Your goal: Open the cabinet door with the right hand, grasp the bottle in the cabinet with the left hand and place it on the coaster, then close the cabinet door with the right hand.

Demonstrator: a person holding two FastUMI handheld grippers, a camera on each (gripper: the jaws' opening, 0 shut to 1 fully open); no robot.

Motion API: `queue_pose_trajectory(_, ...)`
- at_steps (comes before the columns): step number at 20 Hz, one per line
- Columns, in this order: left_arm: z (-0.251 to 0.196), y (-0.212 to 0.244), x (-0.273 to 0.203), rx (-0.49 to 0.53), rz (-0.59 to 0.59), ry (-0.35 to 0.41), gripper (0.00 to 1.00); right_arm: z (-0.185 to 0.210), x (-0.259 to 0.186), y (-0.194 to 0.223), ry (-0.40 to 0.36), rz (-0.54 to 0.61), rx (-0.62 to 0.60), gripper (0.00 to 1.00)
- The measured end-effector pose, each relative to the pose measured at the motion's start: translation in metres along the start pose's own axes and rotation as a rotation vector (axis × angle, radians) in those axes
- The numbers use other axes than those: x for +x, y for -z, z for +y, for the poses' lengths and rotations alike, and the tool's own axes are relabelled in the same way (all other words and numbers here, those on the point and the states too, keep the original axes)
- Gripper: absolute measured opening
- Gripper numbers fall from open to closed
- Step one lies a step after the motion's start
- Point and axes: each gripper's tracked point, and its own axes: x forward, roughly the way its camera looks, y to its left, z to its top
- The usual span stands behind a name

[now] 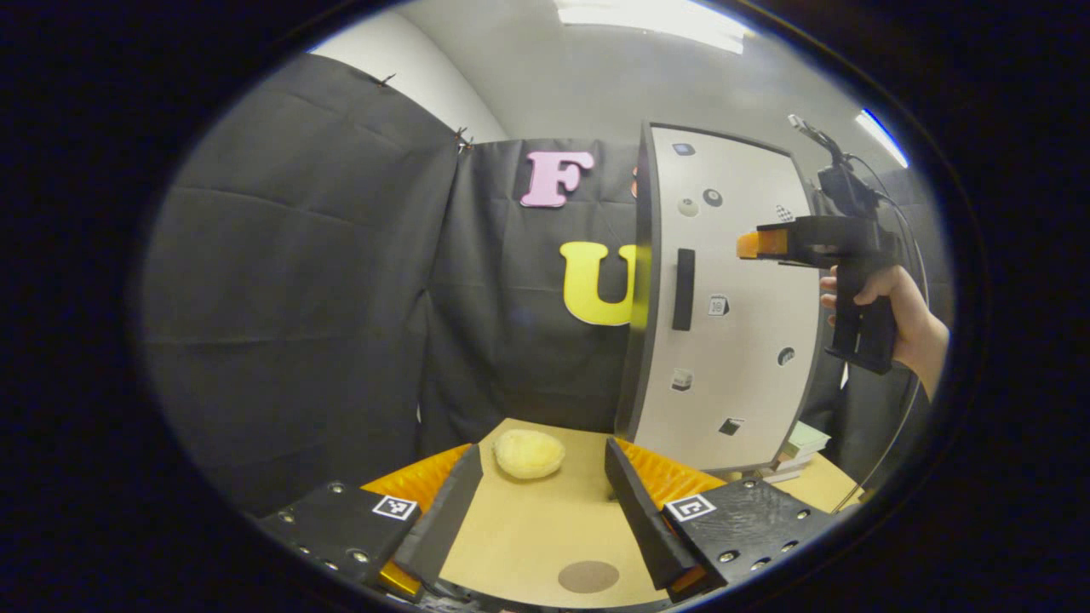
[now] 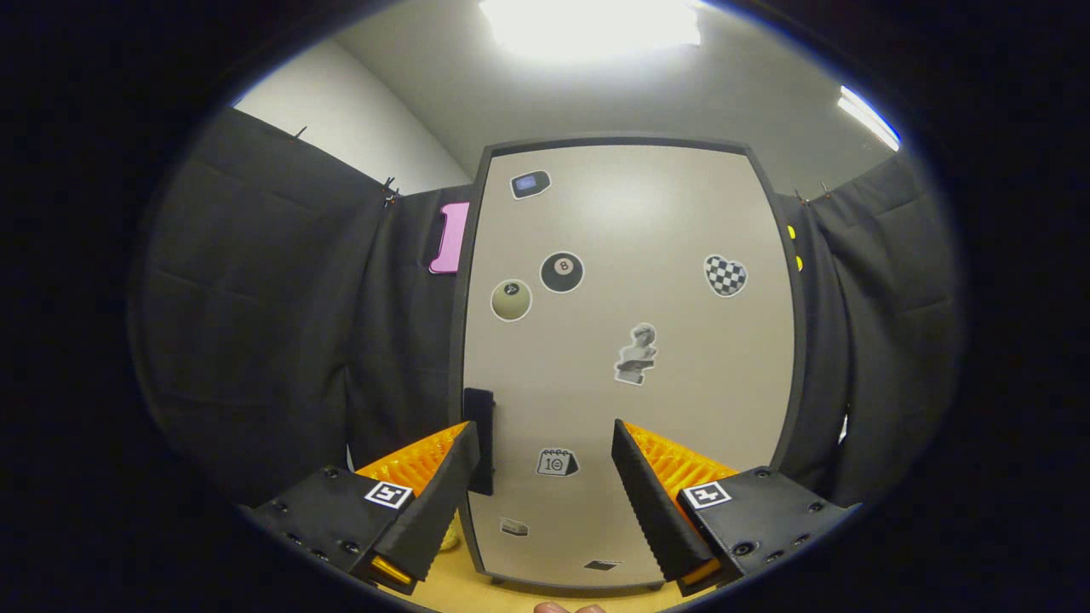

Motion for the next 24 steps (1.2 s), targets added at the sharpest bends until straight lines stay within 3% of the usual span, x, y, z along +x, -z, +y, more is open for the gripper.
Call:
queue_pose_trajectory(8,0.060,0.023,-0.002,-0.035,0.055,-0.108,0.90,0.028,0.065,0.034,0.027,0.100,0.027,0.96)
queue_pose_trajectory(16,0.075,0.029,0.001,-0.046,0.065,-0.129,0.87,0.040,0.104,0.067,0.060,0.195,0.007,0.97)
queue_pose_trajectory(19,0.074,0.030,0.001,-0.031,0.069,-0.130,0.90,0.040,0.108,0.067,0.082,0.193,0.024,0.83)
queue_pose_trajectory(20,0.074,0.030,0.001,-0.029,0.071,-0.130,0.90,0.041,0.108,0.068,0.090,0.198,0.036,0.72)
queue_pose_trajectory(21,0.075,0.031,0.002,-0.029,0.070,-0.130,0.90,0.046,0.109,0.067,0.070,0.196,0.050,0.74)
queue_pose_trajectory(24,0.074,0.030,0.001,-0.031,0.067,-0.126,0.87,0.053,0.113,0.070,0.071,0.216,0.052,0.40)
